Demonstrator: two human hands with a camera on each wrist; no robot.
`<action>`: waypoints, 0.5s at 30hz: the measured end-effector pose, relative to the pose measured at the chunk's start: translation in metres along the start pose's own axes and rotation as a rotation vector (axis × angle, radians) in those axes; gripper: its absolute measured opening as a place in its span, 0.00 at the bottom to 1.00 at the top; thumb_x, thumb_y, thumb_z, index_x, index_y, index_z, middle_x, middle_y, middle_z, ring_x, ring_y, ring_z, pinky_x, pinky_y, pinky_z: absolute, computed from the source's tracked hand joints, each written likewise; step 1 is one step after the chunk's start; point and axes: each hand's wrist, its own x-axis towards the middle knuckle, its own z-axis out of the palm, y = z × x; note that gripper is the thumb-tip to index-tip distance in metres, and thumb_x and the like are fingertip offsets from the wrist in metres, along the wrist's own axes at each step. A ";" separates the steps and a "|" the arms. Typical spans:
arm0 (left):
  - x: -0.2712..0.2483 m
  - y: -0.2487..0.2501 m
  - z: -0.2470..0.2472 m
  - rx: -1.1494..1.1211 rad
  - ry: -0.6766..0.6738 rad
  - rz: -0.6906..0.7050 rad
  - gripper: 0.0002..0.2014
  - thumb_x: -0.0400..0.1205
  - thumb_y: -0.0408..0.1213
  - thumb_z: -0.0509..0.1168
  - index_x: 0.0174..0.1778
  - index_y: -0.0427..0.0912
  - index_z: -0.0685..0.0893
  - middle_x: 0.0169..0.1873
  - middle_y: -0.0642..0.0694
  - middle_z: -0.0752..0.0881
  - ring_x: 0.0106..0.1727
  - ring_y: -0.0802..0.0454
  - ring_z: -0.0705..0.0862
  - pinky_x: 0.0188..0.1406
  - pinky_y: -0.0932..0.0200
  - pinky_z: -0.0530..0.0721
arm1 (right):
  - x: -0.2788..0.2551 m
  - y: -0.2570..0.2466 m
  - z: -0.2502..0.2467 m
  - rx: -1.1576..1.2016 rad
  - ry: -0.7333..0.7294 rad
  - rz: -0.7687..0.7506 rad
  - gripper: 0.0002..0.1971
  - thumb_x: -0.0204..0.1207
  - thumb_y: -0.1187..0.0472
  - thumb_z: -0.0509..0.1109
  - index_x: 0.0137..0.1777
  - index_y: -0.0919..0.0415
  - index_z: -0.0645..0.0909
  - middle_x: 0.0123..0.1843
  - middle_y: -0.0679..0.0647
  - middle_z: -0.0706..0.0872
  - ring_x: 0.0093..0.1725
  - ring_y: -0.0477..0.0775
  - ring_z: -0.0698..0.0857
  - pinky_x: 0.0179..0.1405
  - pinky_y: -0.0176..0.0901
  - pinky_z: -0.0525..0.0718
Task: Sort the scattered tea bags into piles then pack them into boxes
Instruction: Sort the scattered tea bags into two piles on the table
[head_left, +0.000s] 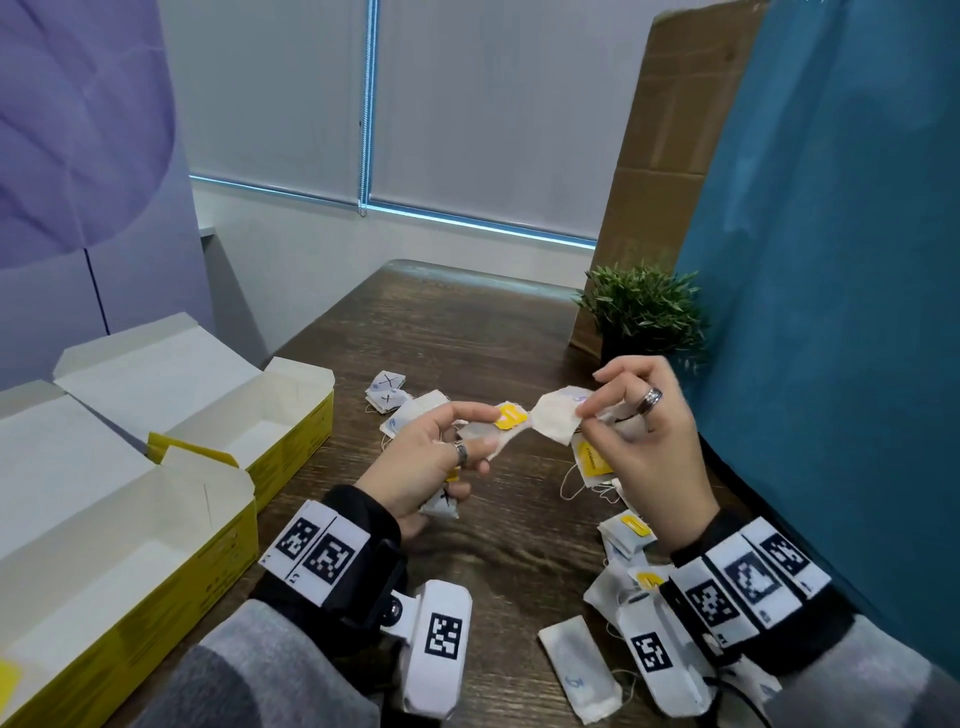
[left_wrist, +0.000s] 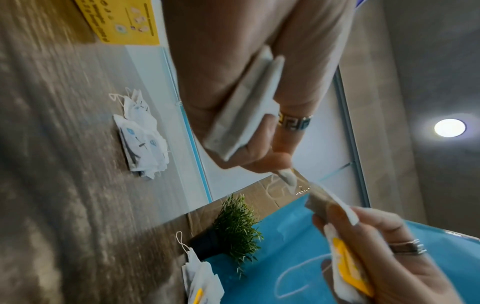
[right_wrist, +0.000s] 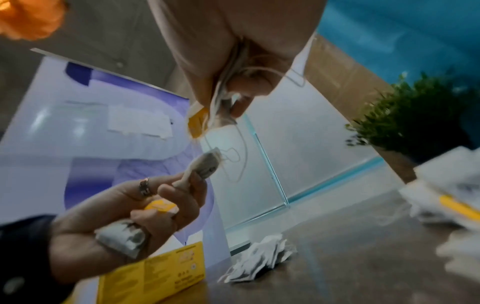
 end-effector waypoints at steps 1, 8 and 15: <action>-0.001 0.000 0.000 0.020 0.007 0.025 0.10 0.78 0.22 0.65 0.45 0.42 0.83 0.32 0.47 0.80 0.24 0.59 0.77 0.15 0.71 0.63 | 0.000 0.000 0.000 -0.041 0.020 -0.067 0.03 0.66 0.63 0.73 0.33 0.56 0.82 0.48 0.48 0.75 0.51 0.38 0.78 0.51 0.27 0.76; -0.001 0.003 -0.005 0.096 0.000 0.111 0.22 0.77 0.24 0.68 0.61 0.52 0.81 0.39 0.46 0.84 0.28 0.58 0.81 0.20 0.67 0.69 | 0.000 -0.001 0.001 -0.088 0.027 -0.189 0.07 0.64 0.75 0.74 0.34 0.64 0.83 0.45 0.54 0.78 0.47 0.37 0.79 0.47 0.27 0.76; 0.004 0.003 -0.003 -0.063 0.029 -0.013 0.15 0.81 0.25 0.60 0.63 0.39 0.80 0.30 0.44 0.79 0.21 0.60 0.78 0.14 0.71 0.65 | 0.003 -0.014 0.001 0.217 -0.185 0.234 0.05 0.72 0.66 0.74 0.40 0.57 0.81 0.33 0.41 0.82 0.31 0.38 0.79 0.31 0.29 0.76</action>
